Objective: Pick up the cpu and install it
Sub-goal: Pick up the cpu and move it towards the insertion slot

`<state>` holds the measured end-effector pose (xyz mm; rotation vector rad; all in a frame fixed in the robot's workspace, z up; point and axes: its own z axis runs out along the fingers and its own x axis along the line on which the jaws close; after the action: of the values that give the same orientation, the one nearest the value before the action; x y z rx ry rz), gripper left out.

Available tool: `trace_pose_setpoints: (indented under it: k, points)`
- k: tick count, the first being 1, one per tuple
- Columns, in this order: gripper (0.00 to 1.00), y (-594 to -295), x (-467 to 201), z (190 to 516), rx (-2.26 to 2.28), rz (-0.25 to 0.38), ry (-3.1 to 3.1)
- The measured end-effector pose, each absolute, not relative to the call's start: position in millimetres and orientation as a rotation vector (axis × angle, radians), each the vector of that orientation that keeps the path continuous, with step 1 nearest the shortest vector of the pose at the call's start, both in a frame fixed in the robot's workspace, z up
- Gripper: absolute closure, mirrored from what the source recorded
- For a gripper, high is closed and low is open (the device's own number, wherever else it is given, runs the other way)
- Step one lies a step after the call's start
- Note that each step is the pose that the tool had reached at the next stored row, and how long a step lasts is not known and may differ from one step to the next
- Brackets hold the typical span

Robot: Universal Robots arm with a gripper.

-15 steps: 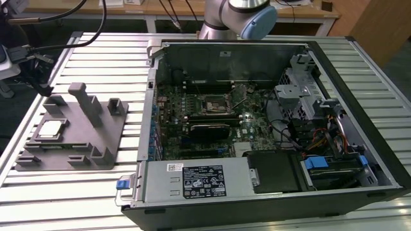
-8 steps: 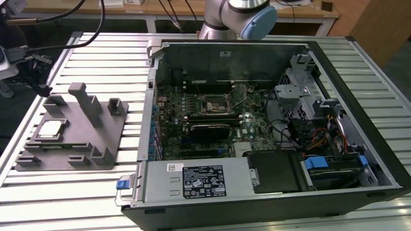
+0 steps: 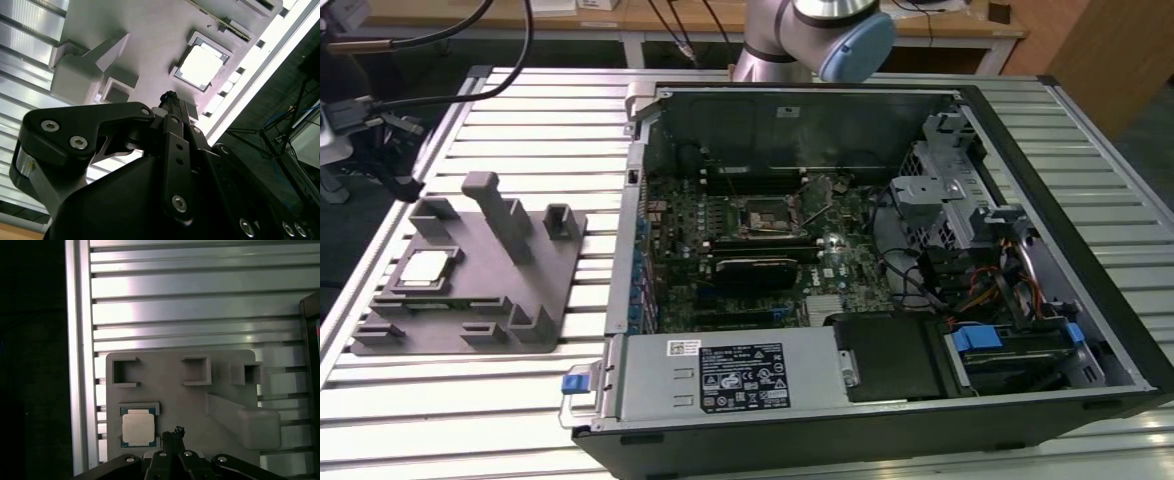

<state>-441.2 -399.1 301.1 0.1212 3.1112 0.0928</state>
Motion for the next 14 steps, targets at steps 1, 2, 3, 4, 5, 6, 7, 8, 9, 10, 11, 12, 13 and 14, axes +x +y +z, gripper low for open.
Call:
trace_pose_setpoints:
  k: [1,2,3,4,5,6,7,8,9,10,11,12,13,14]
  points:
    - [0.89,-399.1,-441.9,300.9,0.121,0.093,3.111]
    - [0.89,-399.1,-442.6,300.7,0.121,0.093,3.111]
    - [0.89,-399.1,-443.3,300.6,0.121,0.093,3.111]
    - [0.89,-399.1,-444.0,300.4,0.121,0.093,3.111]
    - [0.89,-399.1,-444.6,300.2,0.121,0.093,3.111]
    - [0.89,-399.1,-445.3,300.1,0.121,0.093,3.111]
    - [0.89,-399.1,-446.0,299.9,0.121,0.093,3.111]
    - [0.89,-399.1,-446.6,299.7,0.121,0.093,3.111]
    - [0.89,-399.1,-447.1,299.6,0.121,0.093,3.111]
    - [0.89,-399.1,-447.6,299.5,0.121,0.093,3.111]
    - [0.89,-399.1,-448.1,299.4,0.121,0.093,3.111]
    - [0.89,-399.1,-448.6,299.3,0.121,0.093,3.111]
    - [0.89,-399.1,-449.1,299.1,0.121,0.093,3.111]
    - [0.89,-399.1,-449.8,299.0,0.121,0.093,3.111]
